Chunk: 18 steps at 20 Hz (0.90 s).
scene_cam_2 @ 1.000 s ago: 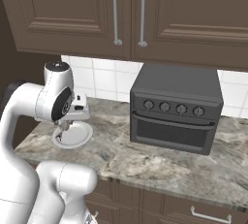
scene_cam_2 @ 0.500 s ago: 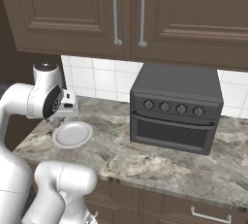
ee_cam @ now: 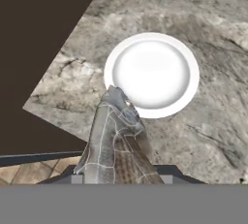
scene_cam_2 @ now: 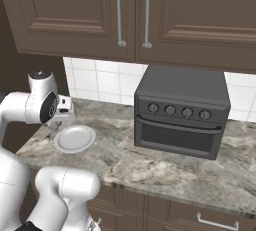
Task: Take the fish from the oven and place it on the plate on the counter.
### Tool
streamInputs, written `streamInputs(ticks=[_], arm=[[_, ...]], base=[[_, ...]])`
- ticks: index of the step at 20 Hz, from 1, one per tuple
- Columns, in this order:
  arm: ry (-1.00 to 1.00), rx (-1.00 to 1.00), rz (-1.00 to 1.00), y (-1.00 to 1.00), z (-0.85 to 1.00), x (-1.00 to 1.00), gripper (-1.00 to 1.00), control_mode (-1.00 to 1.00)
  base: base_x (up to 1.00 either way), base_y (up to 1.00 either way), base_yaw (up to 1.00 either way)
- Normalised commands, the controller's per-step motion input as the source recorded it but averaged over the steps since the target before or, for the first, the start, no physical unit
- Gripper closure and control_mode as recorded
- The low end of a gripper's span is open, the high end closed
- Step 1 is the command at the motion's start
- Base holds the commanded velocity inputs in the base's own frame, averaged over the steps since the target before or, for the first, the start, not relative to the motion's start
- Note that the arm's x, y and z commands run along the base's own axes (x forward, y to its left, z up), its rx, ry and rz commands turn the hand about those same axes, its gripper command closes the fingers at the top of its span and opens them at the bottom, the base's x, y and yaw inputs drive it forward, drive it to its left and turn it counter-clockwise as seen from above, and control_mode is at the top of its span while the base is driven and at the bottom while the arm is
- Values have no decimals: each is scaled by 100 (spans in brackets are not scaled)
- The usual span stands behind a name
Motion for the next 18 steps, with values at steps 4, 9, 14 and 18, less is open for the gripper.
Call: streamInputs(ticks=[4,9,14,18], arm=[[-4,0,-6,9,-55,31,100,-100],[0,0,-5,2,-64,27,100,-100],[0,0,-4,19,-40,47,100,-100],[1,0,-3,16,-36,46,100,-100]], base=[[0,0,0],[0,0,0],[0,0,0],[0,0,0]])
